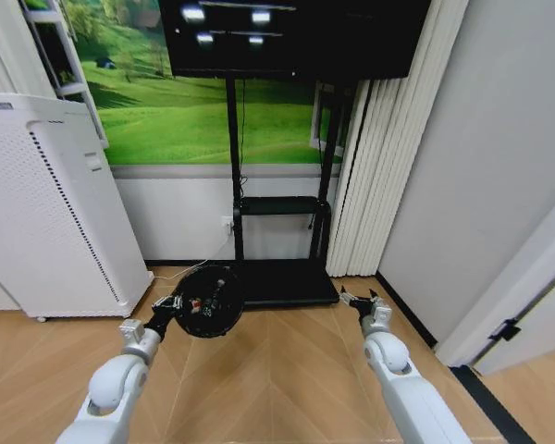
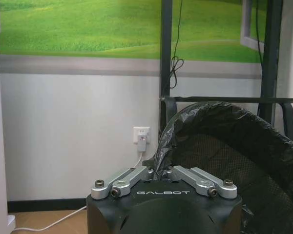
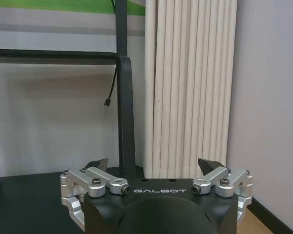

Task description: Pick up the trash bin and place the garbage on the floor into it.

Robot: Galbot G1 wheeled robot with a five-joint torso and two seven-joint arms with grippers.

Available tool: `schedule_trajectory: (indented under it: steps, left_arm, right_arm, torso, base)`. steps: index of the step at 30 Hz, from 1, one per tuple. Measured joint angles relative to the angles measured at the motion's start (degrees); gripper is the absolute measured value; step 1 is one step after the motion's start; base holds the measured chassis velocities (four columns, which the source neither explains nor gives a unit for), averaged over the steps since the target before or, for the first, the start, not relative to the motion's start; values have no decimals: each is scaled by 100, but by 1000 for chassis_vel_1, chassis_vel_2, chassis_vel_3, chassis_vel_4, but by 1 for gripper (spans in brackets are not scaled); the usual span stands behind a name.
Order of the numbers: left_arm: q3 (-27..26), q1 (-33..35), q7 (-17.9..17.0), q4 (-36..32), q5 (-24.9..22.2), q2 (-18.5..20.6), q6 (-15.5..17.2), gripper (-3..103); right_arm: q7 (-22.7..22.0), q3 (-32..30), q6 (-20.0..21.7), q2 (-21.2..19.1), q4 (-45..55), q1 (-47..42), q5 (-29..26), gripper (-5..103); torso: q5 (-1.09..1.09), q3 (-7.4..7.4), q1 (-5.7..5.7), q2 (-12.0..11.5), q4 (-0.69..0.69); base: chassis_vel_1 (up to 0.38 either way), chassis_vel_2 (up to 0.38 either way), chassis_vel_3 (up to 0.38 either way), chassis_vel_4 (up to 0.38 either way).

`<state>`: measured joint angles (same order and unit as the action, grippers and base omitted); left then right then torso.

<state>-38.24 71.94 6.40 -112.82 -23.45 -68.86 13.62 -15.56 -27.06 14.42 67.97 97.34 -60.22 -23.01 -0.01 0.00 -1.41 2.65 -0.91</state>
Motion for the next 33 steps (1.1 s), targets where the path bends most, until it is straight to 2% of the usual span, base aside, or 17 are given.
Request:
schedule_trajectory:
  steps: [9,22,33]
  left_arm:
    - [-136,314,195,-189,151,-68,-100,4]
    - [31,190,138,-151,153,-51,-98,4]
    - [105,118,101,-126,149,-25,-73,4]
  right_arm:
    - [66,8,-25,130,166,-198,212,100]
    - [66,-47,-40,163,348,-386,242,100]
    - [92,-80,-51,140,454,-462,232,100]
  torso:
    - [1,0,0,0,2]
    - [1,0,-1,0,0]
    - [2,0,1,0,0]
  base:
    - [0,0,0,0]
    - [3,-4,-2,5]
    - [143,-159,-146,146]
